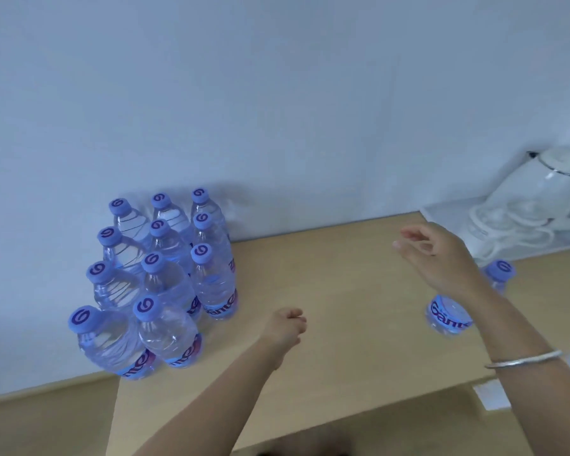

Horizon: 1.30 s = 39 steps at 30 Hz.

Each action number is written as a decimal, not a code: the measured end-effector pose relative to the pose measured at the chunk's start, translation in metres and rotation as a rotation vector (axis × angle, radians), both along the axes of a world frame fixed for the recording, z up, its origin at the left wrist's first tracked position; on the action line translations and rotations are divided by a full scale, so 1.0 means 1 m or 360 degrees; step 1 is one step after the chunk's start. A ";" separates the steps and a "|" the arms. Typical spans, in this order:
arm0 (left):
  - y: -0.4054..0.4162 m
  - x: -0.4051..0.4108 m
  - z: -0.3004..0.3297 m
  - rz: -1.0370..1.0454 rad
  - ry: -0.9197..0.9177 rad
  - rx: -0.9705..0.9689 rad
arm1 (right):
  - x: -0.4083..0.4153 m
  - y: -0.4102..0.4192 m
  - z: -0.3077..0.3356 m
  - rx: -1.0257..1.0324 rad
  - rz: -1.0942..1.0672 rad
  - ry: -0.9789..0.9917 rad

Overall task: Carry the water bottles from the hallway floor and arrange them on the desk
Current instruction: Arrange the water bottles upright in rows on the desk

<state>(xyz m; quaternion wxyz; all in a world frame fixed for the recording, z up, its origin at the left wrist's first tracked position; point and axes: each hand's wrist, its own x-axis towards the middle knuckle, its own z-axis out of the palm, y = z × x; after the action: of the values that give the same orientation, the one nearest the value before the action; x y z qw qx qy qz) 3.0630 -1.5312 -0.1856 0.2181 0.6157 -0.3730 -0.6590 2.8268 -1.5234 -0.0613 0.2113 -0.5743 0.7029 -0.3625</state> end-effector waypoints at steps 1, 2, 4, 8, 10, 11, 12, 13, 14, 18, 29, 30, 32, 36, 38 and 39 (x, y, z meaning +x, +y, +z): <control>0.002 -0.010 0.002 -0.0093 -0.0059 -0.0052 | -0.015 0.011 0.002 -0.0044 -0.0087 0.0024; 0.002 -0.019 0.005 -0.0183 -0.0110 -0.0107 | -0.030 0.022 0.004 -0.0100 -0.0179 0.0044; 0.001 -0.040 0.013 -0.0329 -0.0203 -0.0221 | -0.057 0.041 0.002 -0.0219 -0.0373 0.0118; 0.005 -0.081 0.034 -0.0485 -0.0279 -0.0334 | -0.095 0.060 -0.018 -0.0086 -0.0638 0.0034; 0.013 -0.097 0.041 -0.0587 -0.0306 -0.0360 | -0.101 0.061 -0.030 0.0086 -0.0599 -0.0121; 0.018 -0.103 0.043 -0.0636 -0.0324 -0.0365 | -0.103 0.060 -0.036 0.0136 -0.0560 -0.0196; 0.024 -0.108 0.044 -0.0674 -0.0341 -0.0359 | -0.104 0.058 -0.041 0.0169 -0.0525 -0.0273; 0.029 -0.111 0.044 -0.0698 -0.0356 -0.0349 | -0.105 0.056 -0.046 0.0203 -0.0498 -0.0341; 0.034 -0.112 0.045 -0.0710 -0.0368 -0.0344 | -0.106 0.053 -0.050 0.0243 -0.0479 -0.0389; 0.050 -0.113 0.044 -0.0665 -0.0387 -0.0301 | -0.109 0.049 -0.057 0.0329 -0.0463 -0.0378; 0.078 -0.104 0.024 -0.0545 -0.0331 -0.0285 | -0.079 0.061 -0.023 0.0287 0.0220 -0.0256; 0.081 -0.103 0.023 -0.0539 -0.0306 -0.0307 | -0.072 0.061 -0.016 0.0255 0.0275 -0.0282; 0.087 -0.098 0.023 -0.0484 -0.0162 -0.0330 | -0.056 0.061 -0.002 0.0208 0.0363 -0.0334; 0.099 -0.079 0.029 -0.0405 0.0231 -0.0497 | -0.018 0.058 0.021 0.0174 0.0485 -0.0402; 0.105 -0.065 0.034 -0.0333 0.0290 -0.0552 | 0.000 0.055 0.028 0.0177 0.0539 -0.0400; 0.108 -0.057 0.035 -0.0284 0.0305 -0.0556 | 0.009 0.053 0.030 0.0180 0.0564 -0.0405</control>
<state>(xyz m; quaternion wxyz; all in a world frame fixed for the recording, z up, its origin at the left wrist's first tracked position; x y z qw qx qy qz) 3.0058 -1.4237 -0.1503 0.2965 0.4677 -0.5121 -0.6565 2.8359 -1.4699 -0.0312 0.3904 -0.6257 0.5780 -0.3493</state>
